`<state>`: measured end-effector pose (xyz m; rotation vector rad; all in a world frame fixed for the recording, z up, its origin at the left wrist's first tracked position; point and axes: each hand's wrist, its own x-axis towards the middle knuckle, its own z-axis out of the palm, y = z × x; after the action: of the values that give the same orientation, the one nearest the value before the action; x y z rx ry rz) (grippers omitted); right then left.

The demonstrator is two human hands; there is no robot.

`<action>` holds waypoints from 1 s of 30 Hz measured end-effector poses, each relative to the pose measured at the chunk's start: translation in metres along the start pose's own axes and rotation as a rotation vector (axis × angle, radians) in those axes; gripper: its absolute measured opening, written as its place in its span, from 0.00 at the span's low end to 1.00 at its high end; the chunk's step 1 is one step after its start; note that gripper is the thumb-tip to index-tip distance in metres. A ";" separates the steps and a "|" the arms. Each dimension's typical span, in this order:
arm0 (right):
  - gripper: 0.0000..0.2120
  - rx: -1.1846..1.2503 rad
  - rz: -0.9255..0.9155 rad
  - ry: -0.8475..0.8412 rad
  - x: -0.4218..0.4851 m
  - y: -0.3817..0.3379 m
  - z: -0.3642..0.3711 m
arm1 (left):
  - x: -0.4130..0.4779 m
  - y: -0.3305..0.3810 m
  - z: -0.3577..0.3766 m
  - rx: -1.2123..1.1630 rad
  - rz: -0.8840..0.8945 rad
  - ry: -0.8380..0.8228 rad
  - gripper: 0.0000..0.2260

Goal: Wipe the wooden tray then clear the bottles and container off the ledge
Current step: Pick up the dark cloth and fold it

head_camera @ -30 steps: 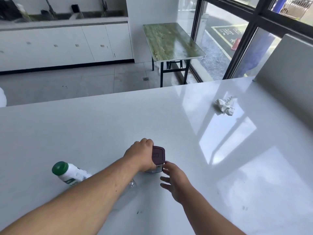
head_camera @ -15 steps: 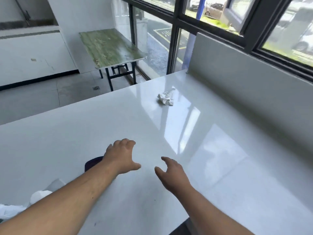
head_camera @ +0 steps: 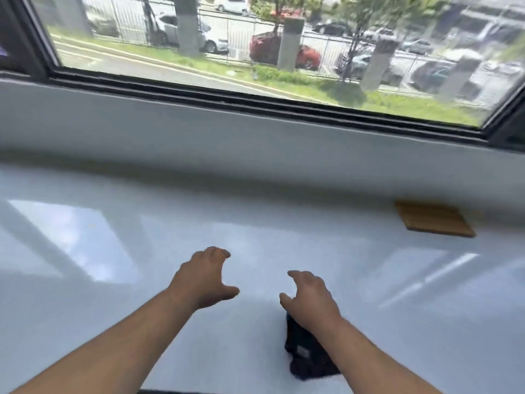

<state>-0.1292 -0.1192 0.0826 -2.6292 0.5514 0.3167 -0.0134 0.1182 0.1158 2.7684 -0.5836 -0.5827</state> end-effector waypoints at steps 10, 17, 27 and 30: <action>0.13 0.036 0.059 -0.269 0.008 0.151 0.014 | 0.081 0.163 0.134 0.185 0.245 -0.438 0.13; 0.02 0.655 0.019 -0.197 0.086 0.132 -0.073 | 0.120 0.189 0.095 -0.317 0.008 -0.462 0.17; 0.05 0.868 -0.151 -0.044 0.161 0.101 -0.190 | 0.152 0.229 -0.037 -0.623 -0.004 -0.045 0.08; 0.07 0.893 -0.067 0.069 0.166 0.103 -0.193 | 0.159 0.230 -0.062 -0.663 -0.001 0.031 0.08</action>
<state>0.0007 -0.3464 0.1642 -1.7875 0.4746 -0.0500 0.0705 -0.1444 0.1922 2.1464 -0.3035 -0.5985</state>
